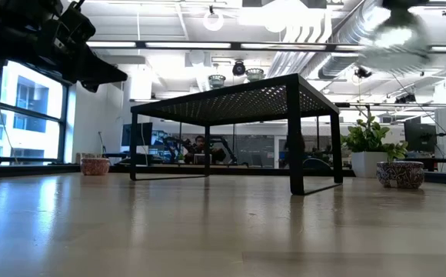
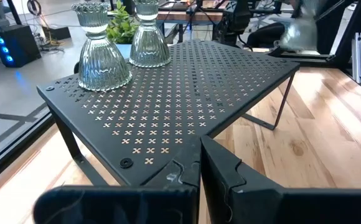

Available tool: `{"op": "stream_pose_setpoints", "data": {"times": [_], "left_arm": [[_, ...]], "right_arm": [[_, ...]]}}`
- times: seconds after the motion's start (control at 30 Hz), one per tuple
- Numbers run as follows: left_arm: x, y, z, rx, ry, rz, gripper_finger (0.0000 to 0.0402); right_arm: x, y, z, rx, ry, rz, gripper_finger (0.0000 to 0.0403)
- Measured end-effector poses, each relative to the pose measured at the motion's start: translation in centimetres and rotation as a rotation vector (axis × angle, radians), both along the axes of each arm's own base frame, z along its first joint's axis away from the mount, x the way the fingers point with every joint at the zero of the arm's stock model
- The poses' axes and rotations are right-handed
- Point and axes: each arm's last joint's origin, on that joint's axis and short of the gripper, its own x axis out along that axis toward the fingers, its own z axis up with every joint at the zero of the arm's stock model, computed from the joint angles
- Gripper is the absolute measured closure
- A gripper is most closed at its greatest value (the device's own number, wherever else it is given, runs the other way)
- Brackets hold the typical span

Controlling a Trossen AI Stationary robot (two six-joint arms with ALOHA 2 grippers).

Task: Pick & Place candle stick holders
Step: Put the green candle holder on the shelf

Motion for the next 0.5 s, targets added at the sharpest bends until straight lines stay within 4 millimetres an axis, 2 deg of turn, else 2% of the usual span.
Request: {"op": "stream_pose_setpoints", "data": {"times": [0.13, 0.23, 0.33, 0.5], "left_arm": [[0.0, 0.0, -0.1, -0.002, 0.005, 0.000, 0.0401], [0.0, 0.0, -0.1, -0.002, 0.007, 0.000, 0.0401], [0.0, 0.0, -0.1, -0.002, 0.007, 0.000, 0.0401], [0.0, 0.0, -0.1, -0.002, 0.007, -0.001, 0.0401]], "right_arm": [[1.7, -3.4, 3.5, -0.050, 0.006, 0.038, 0.0249], [2.9, -6.8, 5.0, -0.080, 0.033, 0.055, 0.0249], [4.1, -10.7, 5.2, -0.085, 0.091, 0.082, 0.0245], [5.4, -17.0, 3.5, -0.038, 0.149, 0.136, 0.0246]]}}
